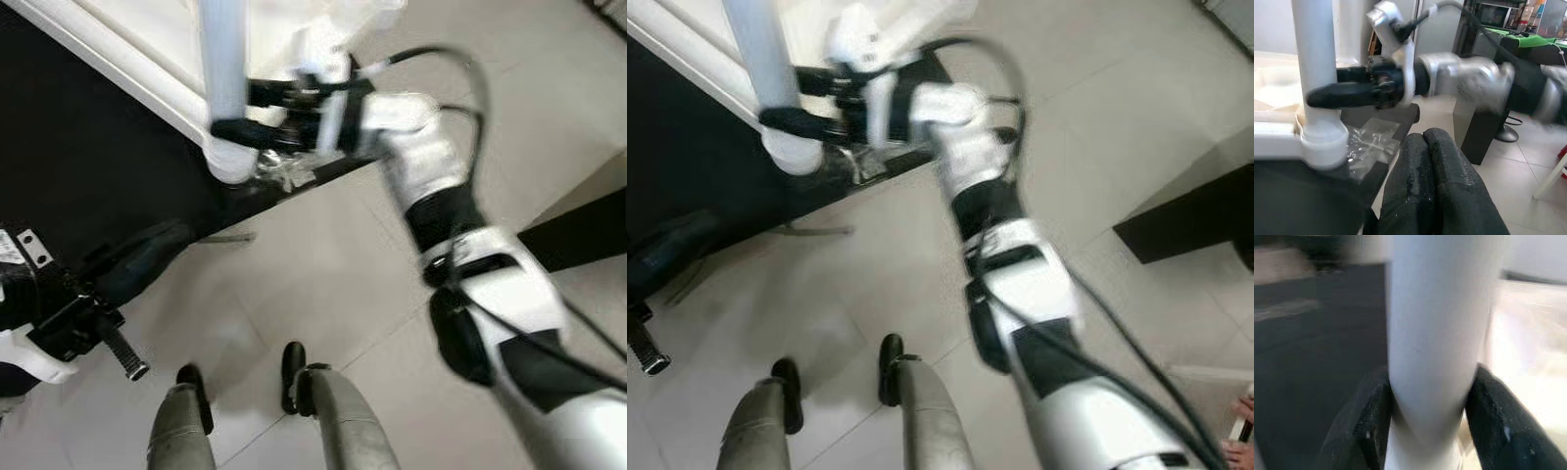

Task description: Building children table

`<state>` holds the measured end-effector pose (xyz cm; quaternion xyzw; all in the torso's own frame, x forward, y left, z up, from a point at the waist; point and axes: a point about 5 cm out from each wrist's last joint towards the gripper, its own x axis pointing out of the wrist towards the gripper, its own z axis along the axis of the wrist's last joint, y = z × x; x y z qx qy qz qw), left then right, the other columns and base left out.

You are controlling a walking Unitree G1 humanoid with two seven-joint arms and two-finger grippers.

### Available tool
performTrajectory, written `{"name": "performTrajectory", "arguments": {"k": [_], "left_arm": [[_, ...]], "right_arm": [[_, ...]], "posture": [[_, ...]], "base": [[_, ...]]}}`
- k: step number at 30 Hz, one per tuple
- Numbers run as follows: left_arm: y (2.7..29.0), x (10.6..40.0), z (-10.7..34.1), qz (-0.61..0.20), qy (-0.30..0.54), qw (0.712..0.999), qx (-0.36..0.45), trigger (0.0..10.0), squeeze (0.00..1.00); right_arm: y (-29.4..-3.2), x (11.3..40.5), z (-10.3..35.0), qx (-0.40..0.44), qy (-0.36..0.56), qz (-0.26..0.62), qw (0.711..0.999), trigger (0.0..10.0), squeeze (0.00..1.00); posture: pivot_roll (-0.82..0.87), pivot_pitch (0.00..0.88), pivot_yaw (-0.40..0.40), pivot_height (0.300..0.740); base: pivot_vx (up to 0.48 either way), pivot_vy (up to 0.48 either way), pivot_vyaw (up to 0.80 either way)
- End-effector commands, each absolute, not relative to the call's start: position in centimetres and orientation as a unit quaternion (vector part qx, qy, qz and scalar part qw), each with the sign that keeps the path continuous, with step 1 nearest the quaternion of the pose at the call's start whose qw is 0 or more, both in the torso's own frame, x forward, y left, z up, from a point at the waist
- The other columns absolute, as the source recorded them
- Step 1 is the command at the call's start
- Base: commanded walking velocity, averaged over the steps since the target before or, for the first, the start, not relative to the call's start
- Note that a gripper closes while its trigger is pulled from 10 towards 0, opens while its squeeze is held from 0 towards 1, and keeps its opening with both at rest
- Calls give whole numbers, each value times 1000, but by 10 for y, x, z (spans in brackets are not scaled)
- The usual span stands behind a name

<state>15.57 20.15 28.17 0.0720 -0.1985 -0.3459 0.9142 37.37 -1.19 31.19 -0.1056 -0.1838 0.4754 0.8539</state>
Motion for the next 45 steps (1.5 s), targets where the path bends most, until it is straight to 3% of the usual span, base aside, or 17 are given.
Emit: {"name": "performTrajectory", "arguments": {"k": [1, 4, 15, 16, 18, 19, 20, 21, 22, 28, 30, 31, 32, 33, 34, 38, 45], "left_arm": [[199, 154, 280, -354, -194, 912, 75, 10000, 0], [199, 156, 282, -355, -202, 910, 71, 10000, 0], [197, 159, 281, -362, -205, 907, 70, 10000, 0], [197, 159, 282, -362, -205, 907, 71, 10000, 0], [197, 159, 282, -362, -205, 907, 71, 10000, 0], [198, 159, 283, -362, -205, 907, 71, 10000, 0], [197, 159, 282, -363, -204, 906, 71, 10000, 0], [197, 159, 282, -363, -204, 906, 71, 10000, 0], [196, 159, 282, -365, -202, 906, 70, 10000, 0], [194, 160, 281, -367, -202, 906, 68, 10000, 0], [193, 160, 281, -367, -203, 905, 68, 10000, 0], [193, 160, 281, -366, -204, 905, 67, 10000, 0], [192, 159, 281, -365, -204, 906, 67, 10000, 0], [192, 159, 281, -365, -204, 906, 67, 10000, 0], [192, 157, 281, -363, -204, 907, 67, 10000, 0], [195, 154, 280, -350, -197, 913, 72, 10000, 0], [201, 149, 283, -323, -197, 922, 88, 10000, 0]], "right_arm": [[-14, 373, 262, -88, -101, 324, 937, 0, 0], [12, 354, 248, -24, -89, 294, 951, 0, 0], [42, 351, 271, -44, -128, 342, 930, 0, 0], [45, 348, 270, -44, -124, 339, 931, 5059, 0], [45, 348, 270, -44, -124, 339, 931, 5059, 0], [46, 345, 269, -44, -121, 336, 933, 10000, 0], [47, 339, 270, -35, -119, 341, 932, 10000, 169], [47, 339, 270, -35, -119, 341, 932, 10000, 169], [49, 334, 273, -20, -120, 354, 927, 10000, 1000], [40, 342, 297, -3, -166, 423, 891, 10000, 1000], [37, 346, 301, -3, -175, 437, 882, 10000, 894], [33, 349, 304, -9, -176, 465, 868, 10000, 800], [26, 351, 309, -27, -184, 512, 839, 10000, 290], [26, 351, 309, -27, -184, 512, 839, 10000, 290], [18, 352, 312, -41, -186, 555, 810, 10000, 0], [-4, 360, 326, -69, -188, 622, 757, 10000, 0], [-16, 367, 336, -82, -185, 639, 742, 10000, 0]], "posture": [[174, 431, -199, 740], [169, 400, -174, 740], [174, 389, -182, 740], [176, 390, -180, 740], [176, 390, -180, 740], [176, 392, -179, 740], [173, 396, -179, 740], [173, 396, -179, 740], [173, 397, -180, 740], [168, 403, -186, 740], [169, 404, -188, 740], [170, 409, -192, 740], [173, 417, -198, 740], [173, 417, -198, 740], [174, 426, -204, 740], [190, 447, -215, 740], [226, 472, -232, 740]], "base": [[0, 0, 0], [0, 0, 0], [0, 0, 0], [0, 0, 0], [0, 0, 0], [0, 0, 0], [0, 0, 0], [0, 0, 0], [0, 0, 0], [0, 0, 0], [0, 0, 0], [0, 0, 0], [0, 0, 0], [0, 0, 0], [0, 0, 0], [0, 0, 0], [0, 0, 0]]}}
